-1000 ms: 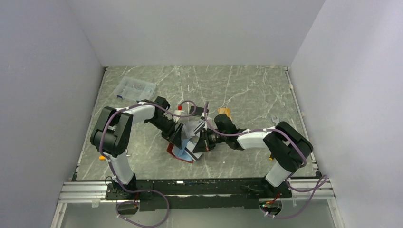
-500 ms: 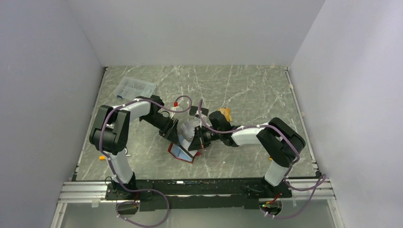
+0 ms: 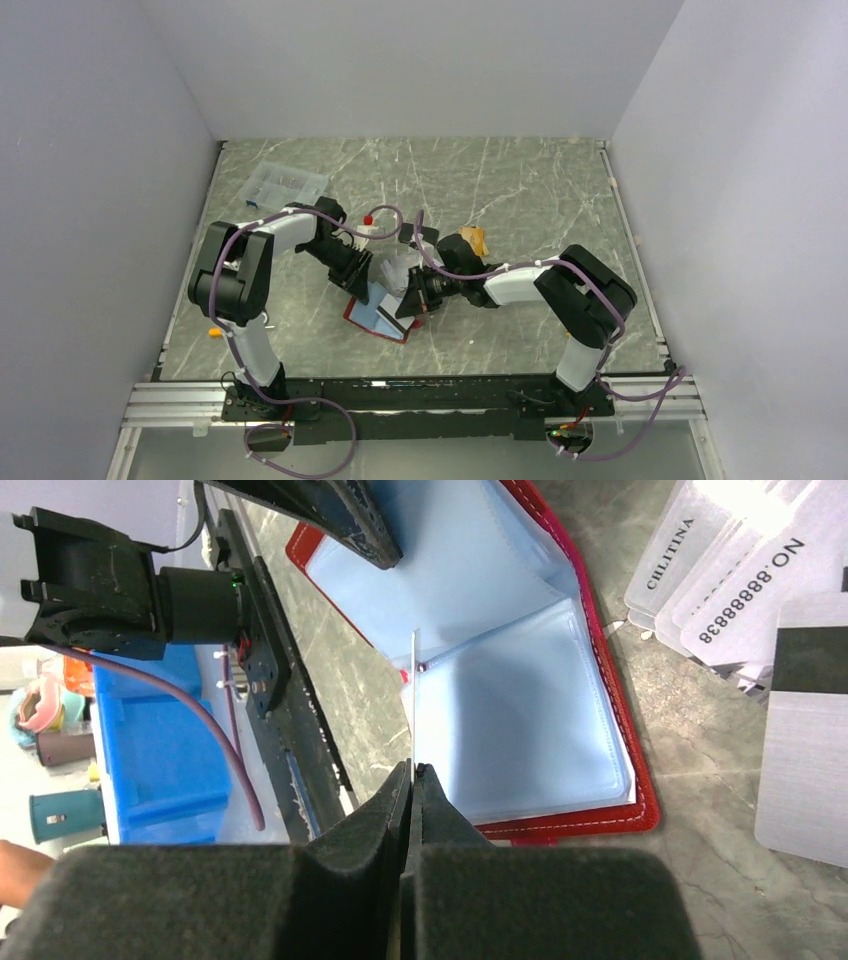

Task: Put the credit cards into the card holder
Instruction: Turn over the card slot in the card holder.

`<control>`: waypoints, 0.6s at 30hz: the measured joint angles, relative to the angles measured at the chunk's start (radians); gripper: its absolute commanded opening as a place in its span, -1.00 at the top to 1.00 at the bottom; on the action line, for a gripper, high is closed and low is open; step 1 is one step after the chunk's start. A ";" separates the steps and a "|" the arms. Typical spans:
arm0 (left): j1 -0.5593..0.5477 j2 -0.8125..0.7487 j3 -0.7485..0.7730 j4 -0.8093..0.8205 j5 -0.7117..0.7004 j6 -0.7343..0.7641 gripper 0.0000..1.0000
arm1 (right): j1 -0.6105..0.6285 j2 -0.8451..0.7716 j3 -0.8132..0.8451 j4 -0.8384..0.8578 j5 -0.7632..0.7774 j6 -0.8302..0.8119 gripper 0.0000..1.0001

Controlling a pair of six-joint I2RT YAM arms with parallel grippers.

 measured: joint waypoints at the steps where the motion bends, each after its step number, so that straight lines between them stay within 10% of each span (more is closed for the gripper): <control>1: -0.001 0.000 0.000 0.005 -0.007 -0.010 0.24 | 0.000 0.000 0.000 -0.004 0.003 0.000 1.00; 18: -0.025 -0.004 -0.114 0.121 0.163 -0.178 0.35 | -0.038 -0.127 -0.108 -0.066 0.155 0.020 1.00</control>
